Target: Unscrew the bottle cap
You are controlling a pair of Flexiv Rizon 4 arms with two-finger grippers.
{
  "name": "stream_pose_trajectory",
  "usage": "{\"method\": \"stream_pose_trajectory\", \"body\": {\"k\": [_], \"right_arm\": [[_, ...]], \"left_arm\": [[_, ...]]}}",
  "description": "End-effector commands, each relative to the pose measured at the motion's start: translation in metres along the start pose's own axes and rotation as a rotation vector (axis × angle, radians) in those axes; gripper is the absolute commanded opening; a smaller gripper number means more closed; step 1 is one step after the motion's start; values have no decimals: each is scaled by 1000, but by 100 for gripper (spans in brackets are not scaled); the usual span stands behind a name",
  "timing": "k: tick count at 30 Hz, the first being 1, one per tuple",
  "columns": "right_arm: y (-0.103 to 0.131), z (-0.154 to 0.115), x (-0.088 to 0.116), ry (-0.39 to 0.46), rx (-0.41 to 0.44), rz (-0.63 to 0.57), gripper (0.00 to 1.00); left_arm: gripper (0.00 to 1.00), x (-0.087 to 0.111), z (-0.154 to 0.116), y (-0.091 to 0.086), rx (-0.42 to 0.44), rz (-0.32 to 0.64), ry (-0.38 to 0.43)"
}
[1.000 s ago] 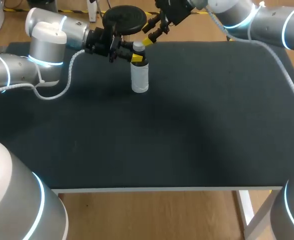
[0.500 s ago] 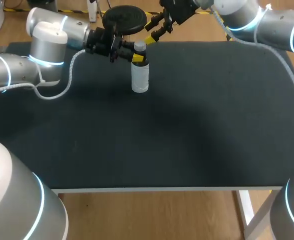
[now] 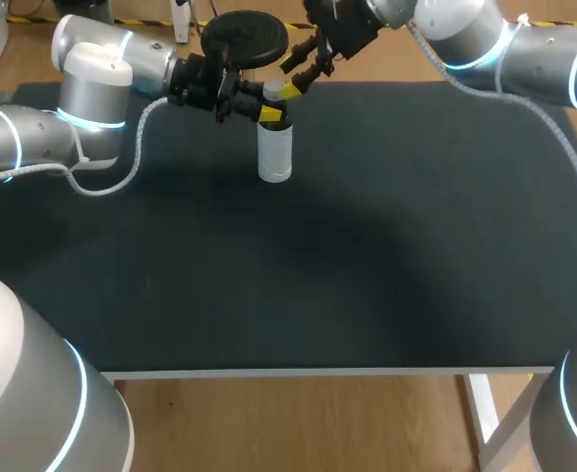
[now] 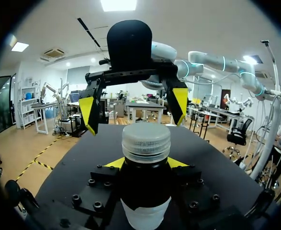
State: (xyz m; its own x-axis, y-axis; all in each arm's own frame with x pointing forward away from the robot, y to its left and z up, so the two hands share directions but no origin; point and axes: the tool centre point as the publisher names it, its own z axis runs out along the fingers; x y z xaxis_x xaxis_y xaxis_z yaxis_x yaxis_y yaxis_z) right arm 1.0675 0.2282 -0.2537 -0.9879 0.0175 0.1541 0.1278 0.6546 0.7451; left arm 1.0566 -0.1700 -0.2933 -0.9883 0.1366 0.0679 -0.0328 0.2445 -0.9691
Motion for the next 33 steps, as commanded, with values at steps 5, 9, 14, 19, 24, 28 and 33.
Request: {"method": "stream_pose_trajectory", "body": {"k": [5,9,14,19,24,28,33], "right_arm": [[4,8,-6,25,8,-9,100],[4,11,-5,26,11,-13,100],[3,15,-3,23,22,-13,100],[2,16,-2,17,31,-13,100],[3,14,-1,16,23,-16,47],[3,13,-1,15,18,-16,42],[3,12,-1,18,14,-15,37]], "left_arm": [[0,-2,0,1,0,0,4],[0,-2,0,1,0,0,4],[0,-2,0,1,0,0,4],[0,-2,0,1,0,0,4],[0,-2,0,1,0,0,4],[0,-2,0,1,0,0,4],[0,-2,0,1,0,0,4]]}}
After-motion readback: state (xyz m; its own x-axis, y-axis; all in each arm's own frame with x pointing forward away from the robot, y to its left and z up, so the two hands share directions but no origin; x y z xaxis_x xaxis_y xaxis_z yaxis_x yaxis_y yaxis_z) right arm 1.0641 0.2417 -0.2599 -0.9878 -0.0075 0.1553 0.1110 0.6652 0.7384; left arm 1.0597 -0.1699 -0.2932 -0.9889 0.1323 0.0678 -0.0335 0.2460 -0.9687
